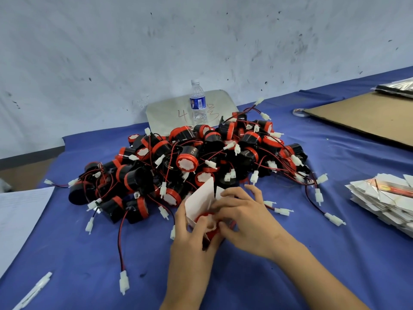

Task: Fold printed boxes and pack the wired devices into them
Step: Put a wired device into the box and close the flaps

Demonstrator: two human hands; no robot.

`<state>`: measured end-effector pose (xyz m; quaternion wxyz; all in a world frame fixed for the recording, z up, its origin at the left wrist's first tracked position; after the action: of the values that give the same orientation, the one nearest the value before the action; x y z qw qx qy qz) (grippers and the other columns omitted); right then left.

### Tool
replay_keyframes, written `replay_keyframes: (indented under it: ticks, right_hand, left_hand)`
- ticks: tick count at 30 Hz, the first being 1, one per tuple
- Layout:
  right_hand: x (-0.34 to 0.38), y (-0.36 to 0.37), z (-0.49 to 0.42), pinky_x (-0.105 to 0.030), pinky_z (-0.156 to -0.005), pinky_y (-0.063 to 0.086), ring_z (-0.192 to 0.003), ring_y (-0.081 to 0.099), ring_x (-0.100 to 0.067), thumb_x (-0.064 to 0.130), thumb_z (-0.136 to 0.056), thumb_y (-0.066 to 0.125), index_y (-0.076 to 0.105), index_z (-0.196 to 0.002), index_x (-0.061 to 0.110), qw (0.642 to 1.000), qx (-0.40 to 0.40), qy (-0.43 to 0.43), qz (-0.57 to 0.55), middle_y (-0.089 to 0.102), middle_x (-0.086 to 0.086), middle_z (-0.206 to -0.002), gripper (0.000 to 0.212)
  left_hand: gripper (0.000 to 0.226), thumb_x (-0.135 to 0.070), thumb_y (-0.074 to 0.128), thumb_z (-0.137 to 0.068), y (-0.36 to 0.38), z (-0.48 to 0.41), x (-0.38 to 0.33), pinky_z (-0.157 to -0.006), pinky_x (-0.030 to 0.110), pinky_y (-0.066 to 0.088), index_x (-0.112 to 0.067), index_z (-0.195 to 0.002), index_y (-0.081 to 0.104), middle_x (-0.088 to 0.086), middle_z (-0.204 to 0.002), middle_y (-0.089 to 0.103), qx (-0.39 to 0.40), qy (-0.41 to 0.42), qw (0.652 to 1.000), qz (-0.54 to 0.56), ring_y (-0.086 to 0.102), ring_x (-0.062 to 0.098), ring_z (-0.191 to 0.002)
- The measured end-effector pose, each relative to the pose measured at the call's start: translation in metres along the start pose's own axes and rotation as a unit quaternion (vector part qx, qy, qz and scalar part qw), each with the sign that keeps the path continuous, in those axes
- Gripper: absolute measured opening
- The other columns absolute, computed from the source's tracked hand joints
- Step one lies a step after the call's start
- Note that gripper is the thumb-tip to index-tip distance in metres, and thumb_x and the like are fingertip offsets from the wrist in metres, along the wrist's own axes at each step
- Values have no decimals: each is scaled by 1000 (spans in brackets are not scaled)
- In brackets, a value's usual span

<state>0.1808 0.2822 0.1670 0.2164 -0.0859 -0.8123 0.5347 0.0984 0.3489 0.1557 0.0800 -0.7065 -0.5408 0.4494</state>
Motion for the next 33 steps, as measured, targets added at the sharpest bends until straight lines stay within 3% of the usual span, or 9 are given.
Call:
replay_keyframes:
  ticks: [4, 6, 8, 12, 16, 20, 23, 27, 33]
  right_hand:
    - [3, -11, 1, -30, -105, 26, -135, 28, -7, 14, -80, 56, 69, -112, 28, 997, -25, -14, -70, 39, 17, -145, 37]
    - [-5, -30, 4, -23, -93, 40, -128, 38, -10, 11, -79, 63, 69, -113, 28, 992, -91, 1, -89, 44, 12, -142, 39]
    - [-23, -42, 8, -21, -75, 47, -110, 49, -6, 21, -81, 68, 62, -117, 35, 987, -120, 51, -95, 44, 21, -131, 40]
    - [-57, -19, 10, -35, -68, 51, -72, 58, -9, 32, -86, 68, 41, -118, 38, 978, 15, 154, -139, 50, 19, -104, 43]
    - [-68, -12, 13, -44, -58, 54, -59, 64, -19, 15, -87, 69, 51, -97, 28, 943, 25, 173, -281, 68, 4, -78, 25]
    - [-66, 6, 25, -27, -57, 52, -57, 64, -20, 11, -83, 71, 57, -97, 23, 913, 142, 182, -336, 72, -6, -74, 23]
    - [-76, -19, 19, -24, -55, 48, -53, 61, -14, 2, -82, 71, 65, -86, 14, 912, 28, 185, -365, 68, -4, -62, 15]
    - [-69, -59, 16, -18, -65, 52, -67, 70, -15, -4, -81, 71, 72, -80, 13, 866, -166, 134, -453, 72, -5, -72, 17]
    - [-31, -44, 8, -25, -81, 55, -84, 71, -15, -2, -92, 58, 54, -105, 30, 854, -224, 75, -463, 72, -4, -89, 35]
  left_hand:
    - [19, -31, 80, -73, -7, -7, 0, -54, 21, 48, -19, -79, 67, 6, -121, 58, -16, -17, 999, -27, 58, 13, -73]
    - [25, -39, 75, -74, -10, -8, 3, -50, 21, 45, -18, -73, 63, 2, -108, 58, -19, -26, 999, -31, 57, 13, -64]
    - [29, -43, 75, -76, -10, -6, 7, -50, 26, 47, -20, -71, 58, 1, -100, 54, -14, -43, 998, -35, 56, 14, -62]
    - [27, -59, 61, -77, -12, -4, 12, -49, 21, 39, -37, -73, 46, -11, -100, 48, -29, -62, 997, -40, 53, 8, -74]
    - [32, -35, 78, -74, -6, 0, 20, -52, 6, 37, -43, -89, 50, -20, -111, 47, -40, -84, 996, -2, 45, -22, -94]
    - [60, -43, 75, -74, -1, 5, 37, -70, 1, 37, -50, -121, 39, -43, -107, 42, -32, -153, 985, 69, 38, -26, -100]
    - [69, -44, 74, -73, 5, 7, 45, -73, 5, 36, -49, -130, 37, -36, -111, 44, -23, -181, 977, 114, 35, -29, -103]
    - [69, -42, 75, -74, 9, 8, 47, -74, 5, 35, -53, -129, 36, -32, -110, 43, -18, -191, 972, 134, 35, -30, -100]
    - [63, -49, 74, -73, 8, 4, 40, -75, 2, 36, -59, -121, 34, -45, -103, 43, -14, -173, 976, 127, 37, -23, -103]
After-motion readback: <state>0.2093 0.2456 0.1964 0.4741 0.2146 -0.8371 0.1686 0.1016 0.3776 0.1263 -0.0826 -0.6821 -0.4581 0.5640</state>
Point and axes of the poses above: each hand's wrist, its own z-axis away from the middle knuckle, its own y-axis out of the palm, x = y × z, the point moved 10 cm from there along -z, towards the middle knuckle
